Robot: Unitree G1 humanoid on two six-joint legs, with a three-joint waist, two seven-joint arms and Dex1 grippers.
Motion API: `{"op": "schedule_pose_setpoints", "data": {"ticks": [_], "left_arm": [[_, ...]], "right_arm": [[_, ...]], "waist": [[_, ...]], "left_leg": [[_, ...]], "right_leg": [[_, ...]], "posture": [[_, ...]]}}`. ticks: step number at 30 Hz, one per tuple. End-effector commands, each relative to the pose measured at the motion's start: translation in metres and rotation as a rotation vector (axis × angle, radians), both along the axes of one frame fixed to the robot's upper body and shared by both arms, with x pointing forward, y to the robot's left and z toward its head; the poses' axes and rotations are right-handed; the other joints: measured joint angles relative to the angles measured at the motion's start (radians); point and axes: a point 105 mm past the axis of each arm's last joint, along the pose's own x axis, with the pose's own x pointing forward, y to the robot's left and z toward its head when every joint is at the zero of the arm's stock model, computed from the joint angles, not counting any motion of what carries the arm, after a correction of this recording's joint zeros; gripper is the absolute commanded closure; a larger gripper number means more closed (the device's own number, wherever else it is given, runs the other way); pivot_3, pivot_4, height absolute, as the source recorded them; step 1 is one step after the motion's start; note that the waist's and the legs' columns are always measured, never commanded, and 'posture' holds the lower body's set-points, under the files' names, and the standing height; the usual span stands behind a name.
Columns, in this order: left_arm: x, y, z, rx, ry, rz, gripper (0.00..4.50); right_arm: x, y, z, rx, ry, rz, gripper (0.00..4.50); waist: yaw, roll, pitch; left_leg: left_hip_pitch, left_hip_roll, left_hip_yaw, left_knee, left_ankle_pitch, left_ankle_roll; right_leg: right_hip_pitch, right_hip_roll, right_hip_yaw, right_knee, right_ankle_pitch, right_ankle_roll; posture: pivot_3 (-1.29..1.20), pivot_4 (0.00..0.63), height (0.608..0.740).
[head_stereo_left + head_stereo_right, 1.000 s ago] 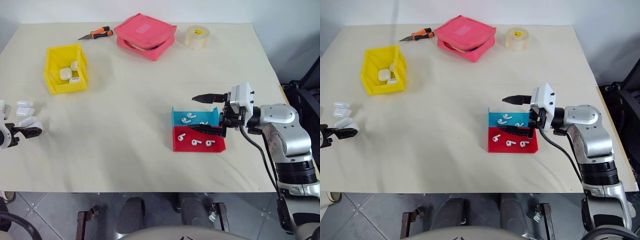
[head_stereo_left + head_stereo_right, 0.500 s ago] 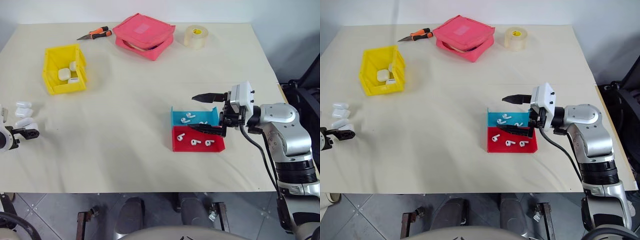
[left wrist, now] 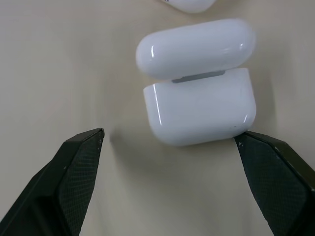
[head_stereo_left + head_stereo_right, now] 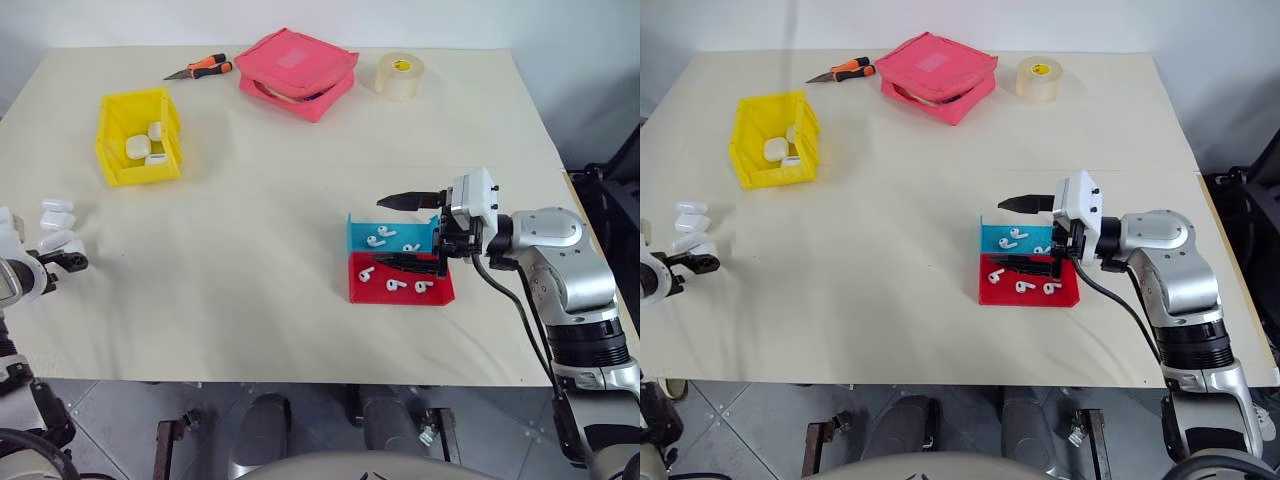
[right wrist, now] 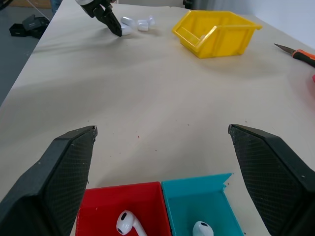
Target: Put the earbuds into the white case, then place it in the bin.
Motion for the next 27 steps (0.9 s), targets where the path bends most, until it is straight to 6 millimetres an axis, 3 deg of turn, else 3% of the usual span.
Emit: {"op": "schedule_pose_setpoints", "data": {"ticks": [1,22,27], "left_arm": [[0.003,-0.005,-0.005,-0.022,0.003,0.018,0.0],[0.019,-0.031,0.0,-0.014,-0.054,0.121,0.0],[0.023,-0.029,0.003,-0.006,-0.076,0.147,0.0]], "right_arm": [[-0.002,0.0,0.011,0.011,-0.039,0.011,0.03],[0.0,0.001,0.011,0.013,-0.033,0.005,0.03],[0.0,0.001,0.01,0.012,-0.031,0.005,0.03]], "waist": [[0.003,0.0,0.0],[0.015,0.0,0.0],[0.015,0.0,0.0]], "left_leg": [[0.0,0.0,0.0,0.0,0.0,0.0],[-0.001,-0.001,0.0,0.002,0.0,-0.001],[0.0,-0.001,0.0,0.002,0.0,-0.002]], "right_leg": [[0.0,0.0,0.0,0.0,0.0,0.0],[0.001,-0.001,0.0,0.0,0.001,0.001],[0.001,-0.001,0.0,0.0,0.001,0.001]], "posture": [[0.0,0.15,0.74],[0.0,0.15,0.74],[0.0,0.15,0.74]]}}
